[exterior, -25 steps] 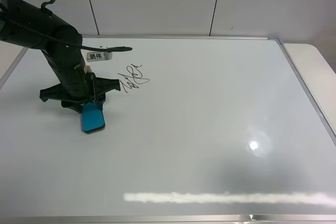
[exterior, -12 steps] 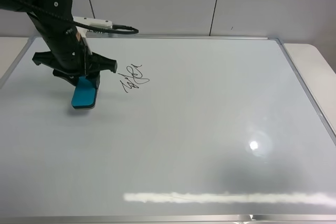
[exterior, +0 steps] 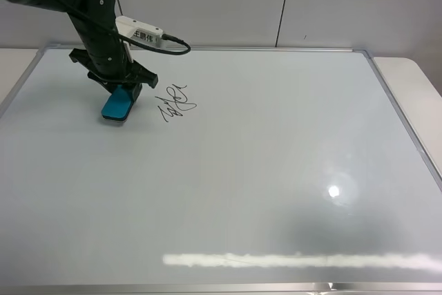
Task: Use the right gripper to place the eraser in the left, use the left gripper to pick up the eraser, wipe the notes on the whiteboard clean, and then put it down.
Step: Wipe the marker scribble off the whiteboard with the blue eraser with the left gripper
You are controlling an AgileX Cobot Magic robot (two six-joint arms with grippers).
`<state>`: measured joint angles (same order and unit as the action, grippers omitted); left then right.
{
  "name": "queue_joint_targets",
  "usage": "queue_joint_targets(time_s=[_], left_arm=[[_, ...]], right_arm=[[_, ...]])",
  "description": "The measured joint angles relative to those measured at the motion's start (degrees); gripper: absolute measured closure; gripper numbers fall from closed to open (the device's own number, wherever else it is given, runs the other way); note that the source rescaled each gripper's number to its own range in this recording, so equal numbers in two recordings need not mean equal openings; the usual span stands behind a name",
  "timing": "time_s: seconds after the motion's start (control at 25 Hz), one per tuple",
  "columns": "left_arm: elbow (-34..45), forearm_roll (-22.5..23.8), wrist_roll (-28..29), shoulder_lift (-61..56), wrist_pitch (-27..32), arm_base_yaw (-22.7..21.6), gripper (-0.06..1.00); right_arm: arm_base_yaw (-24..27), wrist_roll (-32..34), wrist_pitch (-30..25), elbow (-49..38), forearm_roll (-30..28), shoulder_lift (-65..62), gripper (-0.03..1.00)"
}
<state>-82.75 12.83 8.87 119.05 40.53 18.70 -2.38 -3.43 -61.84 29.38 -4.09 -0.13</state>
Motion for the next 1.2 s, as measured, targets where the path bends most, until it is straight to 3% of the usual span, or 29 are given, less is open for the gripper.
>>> queue_joint_targets(time_s=[0.24,0.48,1.04,1.2], left_arm=[[-5.28,-3.39,-5.29,5.78,-0.07,-0.87,0.94],[-6.27,-10.06,-9.24,6.88,-3.1,0.04,0.94],[-6.74,-17.77,-9.46,8.36,-6.18,13.67,0.94],[-6.74,-18.7,-9.77,8.56,-7.15,15.04,0.94]], right_arm=[[0.0,0.0,0.0,0.0,0.0,0.0,-0.03],[0.0,0.0,0.0,0.0,0.0,0.0,-0.03],[0.0,0.0,0.0,0.0,0.0,0.0,-0.03],[0.0,0.0,0.0,0.0,0.0,0.0,-0.03]])
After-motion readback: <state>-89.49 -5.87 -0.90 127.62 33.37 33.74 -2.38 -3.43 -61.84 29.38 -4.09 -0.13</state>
